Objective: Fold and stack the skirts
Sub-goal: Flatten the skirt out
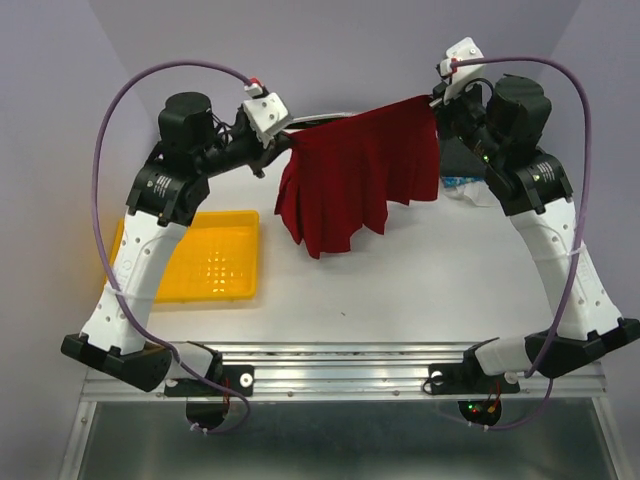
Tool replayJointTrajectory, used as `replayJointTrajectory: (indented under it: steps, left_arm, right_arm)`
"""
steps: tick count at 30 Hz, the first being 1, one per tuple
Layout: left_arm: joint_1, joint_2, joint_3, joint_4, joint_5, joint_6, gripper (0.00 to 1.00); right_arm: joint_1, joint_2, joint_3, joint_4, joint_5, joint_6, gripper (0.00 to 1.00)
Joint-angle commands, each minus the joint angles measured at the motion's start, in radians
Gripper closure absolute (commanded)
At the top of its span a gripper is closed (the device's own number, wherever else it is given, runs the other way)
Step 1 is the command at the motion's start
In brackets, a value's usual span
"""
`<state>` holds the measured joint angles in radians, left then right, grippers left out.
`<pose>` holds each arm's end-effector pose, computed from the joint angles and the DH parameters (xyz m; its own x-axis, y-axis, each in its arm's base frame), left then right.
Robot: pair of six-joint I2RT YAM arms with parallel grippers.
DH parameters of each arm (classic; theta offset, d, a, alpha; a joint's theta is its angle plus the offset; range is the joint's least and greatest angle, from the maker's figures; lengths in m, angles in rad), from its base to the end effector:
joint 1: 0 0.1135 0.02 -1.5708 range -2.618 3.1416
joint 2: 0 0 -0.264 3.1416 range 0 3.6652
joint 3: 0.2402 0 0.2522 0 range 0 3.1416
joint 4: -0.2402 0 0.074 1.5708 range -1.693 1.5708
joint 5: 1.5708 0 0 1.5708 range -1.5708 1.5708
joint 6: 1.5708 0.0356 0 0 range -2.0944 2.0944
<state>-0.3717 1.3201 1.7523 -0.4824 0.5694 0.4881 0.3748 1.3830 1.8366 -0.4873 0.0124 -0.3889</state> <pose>0.2312 -0.1107 0.5211 0.3374 0.2924 -0.8948 0.7352 0.5118 0.4445 0.2553 0.0999 0.5304 0.1054 -0.3660 -0.9246 -0.3399 0.8606 -0.3793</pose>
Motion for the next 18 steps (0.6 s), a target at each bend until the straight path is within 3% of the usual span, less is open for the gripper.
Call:
replayJointTrajectory:
  steps: [1,3,5,8,10,11,12,14,16,18]
  left_arm:
    - [-0.086,-0.065,0.064,-0.165,0.152,-0.008,1.00]
    - [-0.224,-0.067,0.012,-0.194,0.176,-0.048,1.00]
    - [-0.263,-0.082,-0.104,-0.167,0.306,-0.107,1.00]
    - [-0.276,-0.084,-0.140,-0.176,0.354,-0.138,1.00]
    - [-0.282,-0.059,-0.069,-0.194,0.250,-0.106,1.00]
    - [-0.273,-0.042,-0.039,-0.185,0.080,-0.123,1.00]
    - [-0.253,-0.035,-0.021,-0.162,0.001,-0.137,1.00]
    - [-0.112,-0.021,0.030,-0.055,-0.195,-0.189,1.00]
    - [-0.006,0.019,0.071,-0.003,-0.293,-0.261,1.00]
    - [0.048,0.066,0.147,-0.024,-0.338,-0.223,1.00]
  right_arm:
    - [-0.050,-0.076,-0.011,0.043,0.117,-0.005,0.99]
    - [-0.050,-0.082,-0.034,0.001,-0.026,0.050,0.99]
    - [-0.050,-0.082,-0.075,-0.049,-0.133,0.094,0.99]
    - [-0.034,-0.081,-0.115,-0.068,-0.203,0.128,0.99]
    - [-0.034,-0.079,-0.125,-0.060,-0.183,0.127,0.99]
    - [-0.034,-0.076,-0.117,-0.057,-0.145,0.114,0.99]
    - [-0.034,-0.072,-0.111,-0.053,-0.123,0.110,0.99]
    - [-0.034,-0.065,-0.102,-0.030,-0.077,0.093,0.99]
    - [-0.034,-0.059,-0.091,-0.005,-0.019,0.081,0.99]
    - [-0.034,-0.053,-0.083,0.007,0.038,0.058,0.99]
